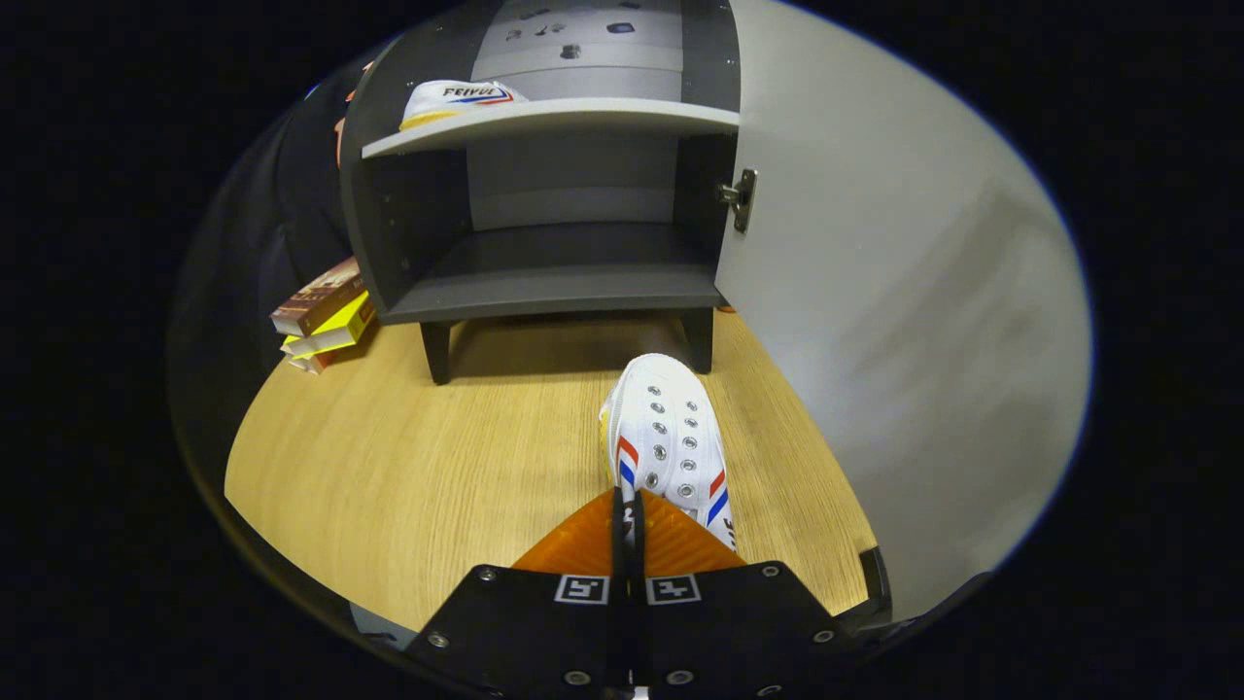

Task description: Open the shoe cabinet door, grab the shoes and put them into the shoe cabinet, then close the shoe cabinet door.

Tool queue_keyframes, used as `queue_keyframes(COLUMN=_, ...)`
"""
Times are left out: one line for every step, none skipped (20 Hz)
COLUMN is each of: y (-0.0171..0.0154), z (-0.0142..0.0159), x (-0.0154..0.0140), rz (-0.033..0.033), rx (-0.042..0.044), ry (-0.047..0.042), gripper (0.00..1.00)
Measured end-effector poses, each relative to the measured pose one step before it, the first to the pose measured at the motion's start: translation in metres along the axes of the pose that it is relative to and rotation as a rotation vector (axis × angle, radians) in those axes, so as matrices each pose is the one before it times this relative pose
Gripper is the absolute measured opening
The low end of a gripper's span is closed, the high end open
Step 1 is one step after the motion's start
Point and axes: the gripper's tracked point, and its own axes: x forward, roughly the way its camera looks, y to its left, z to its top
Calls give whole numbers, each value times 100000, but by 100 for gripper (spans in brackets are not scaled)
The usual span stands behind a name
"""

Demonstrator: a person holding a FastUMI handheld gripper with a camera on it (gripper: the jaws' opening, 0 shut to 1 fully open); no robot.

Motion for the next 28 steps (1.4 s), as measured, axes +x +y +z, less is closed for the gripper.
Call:
queue_keyframes(y=306, z=887, x=-924, rz=642, rx=-162, ry=-1515, gripper=0)
queue_keyframes(y=267, z=990, x=-903, rz=259, rx=-910, ry=-1549, gripper=0)
queue_keyframes(y=170, z=1033, x=-879, rz=-44, rx=-1625, ry=-1662, gripper=0)
queue_keyframes(y=188, z=1279, x=-923, rz=-251, rx=-1565, ry=-1905, gripper=0)
queue_keyframes(y=204, z=1213, x=-816, rz=186, rx=-931, ry=-1339, gripper=0)
queue_keyframes(y=117, z=1441, x=-893, rz=277, rx=-101, ry=-1297, gripper=0)
queue_keyframes(y=265, z=1214, x=-864, rz=598, rx=507, ry=-860, gripper=0)
queue_keyframes(y=446, z=1236, x=-627, rz=386, rx=1050, ry=-777, gripper=0)
queue_keyframes(y=249, z=1273, x=-610, rz=114, rx=1150, ry=-639, gripper=0)
queue_keyframes(y=162, z=1339, x=-429, rz=33, rx=157, ry=-972, gripper=0)
queue_keyframes(y=135, z=1386, x=-461, rz=-14, rx=-430, ry=-1415, gripper=0)
queue_keyframes(y=152, z=1357, x=-443, rz=-118, rx=-591, ry=-1442, gripper=0)
queue_keyframes(y=181, z=1251, x=-392, rz=-137, rx=-795, ry=-1221, gripper=0)
queue_keyframes(y=184, z=1229, x=-255, rz=215, rx=-347, ry=-885, gripper=0)
queue_keyframes(y=254, z=1200, x=-307, rz=442, rx=-200, ry=-1235, gripper=0)
queue_keyframes(y=276, z=1150, x=-198, rz=215, rx=-83, ry=-981, gripper=0)
queue_keyframes(y=283, z=1065, x=-85, rz=352, rx=-110, ry=-914, gripper=0)
queue_keyframes(y=160, z=1178, x=-1, rz=137, rx=-456, ry=-1179, gripper=0)
queue_keyframes(y=135, z=1062, x=76, rz=46, rx=-531, ry=-1082, gripper=0)
queue_keyframes(y=97, z=989, x=208, rz=-264, rx=-401, ry=-873, gripper=0)
queue_keyframes(y=-38, z=987, x=225, rz=-111, rx=-626, ry=-900, gripper=0)
queue_keyframes(y=19, z=1024, x=429, rz=-78, rx=-392, ry=-1038, gripper=0)
queue_keyframes(y=-58, z=956, x=459, rz=73, rx=-135, ry=-902, gripper=0)
queue_keyframes(y=-138, z=1066, x=544, rz=3, rx=-203, ry=-856, gripper=0)
queue_keyframes(y=-145, z=980, x=622, rz=-70, rx=-164, ry=-1226, gripper=0)
queue_keyframes(y=-292, z=923, x=904, rz=-295, rx=-316, ry=-855, gripper=0)
queue_keyframes(y=-269, z=774, x=887, rz=-567, rx=-267, ry=-512, gripper=0)
queue_keyframes(y=-286, z=693, x=1071, rz=-751, rx=-427, ry=-264, gripper=0)
